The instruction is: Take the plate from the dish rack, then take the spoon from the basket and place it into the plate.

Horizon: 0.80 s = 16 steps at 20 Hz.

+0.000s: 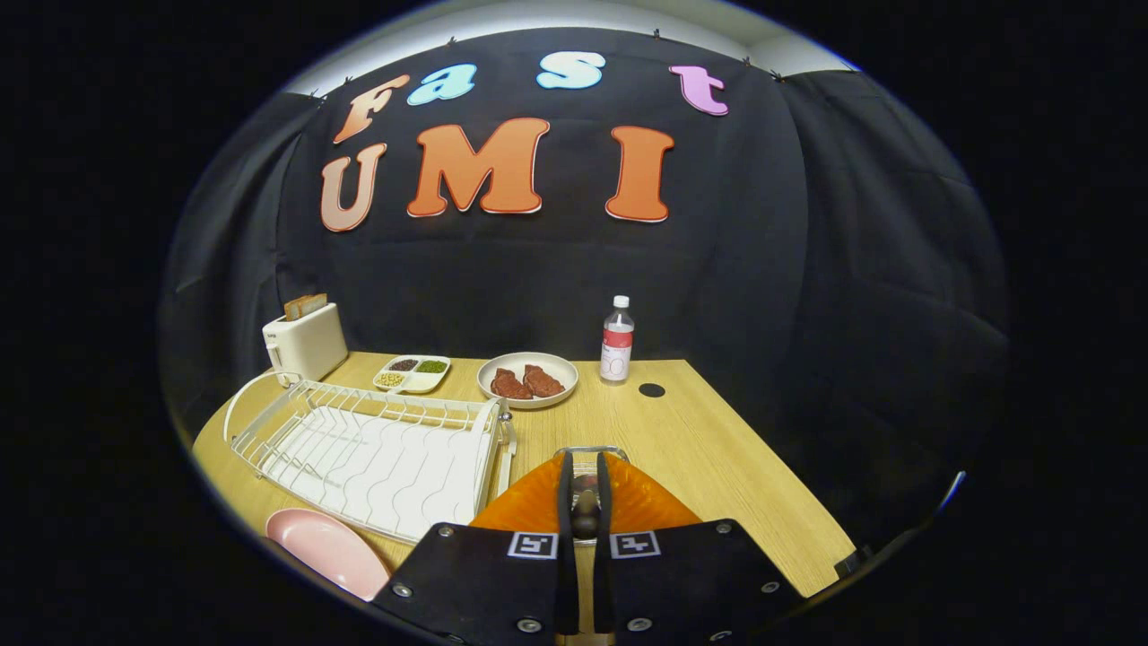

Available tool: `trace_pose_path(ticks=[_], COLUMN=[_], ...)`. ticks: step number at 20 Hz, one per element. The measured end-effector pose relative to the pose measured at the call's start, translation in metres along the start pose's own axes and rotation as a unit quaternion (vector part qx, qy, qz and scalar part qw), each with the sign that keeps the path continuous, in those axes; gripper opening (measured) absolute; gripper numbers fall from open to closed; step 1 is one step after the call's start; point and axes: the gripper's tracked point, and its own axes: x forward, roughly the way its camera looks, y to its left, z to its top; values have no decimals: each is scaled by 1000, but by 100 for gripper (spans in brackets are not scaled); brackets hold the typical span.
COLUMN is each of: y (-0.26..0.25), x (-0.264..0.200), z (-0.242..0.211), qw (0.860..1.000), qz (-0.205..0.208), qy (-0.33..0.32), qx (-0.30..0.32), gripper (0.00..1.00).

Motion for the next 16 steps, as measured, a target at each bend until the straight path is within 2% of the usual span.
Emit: trace_pose_path(ticks=[8,16], y=[24,87], x=[-58,-107], z=[10,-12], qw=[1000,1000], qz=[-23,-16], qy=[-14,0], qx=[12,14], gripper=[7,7])
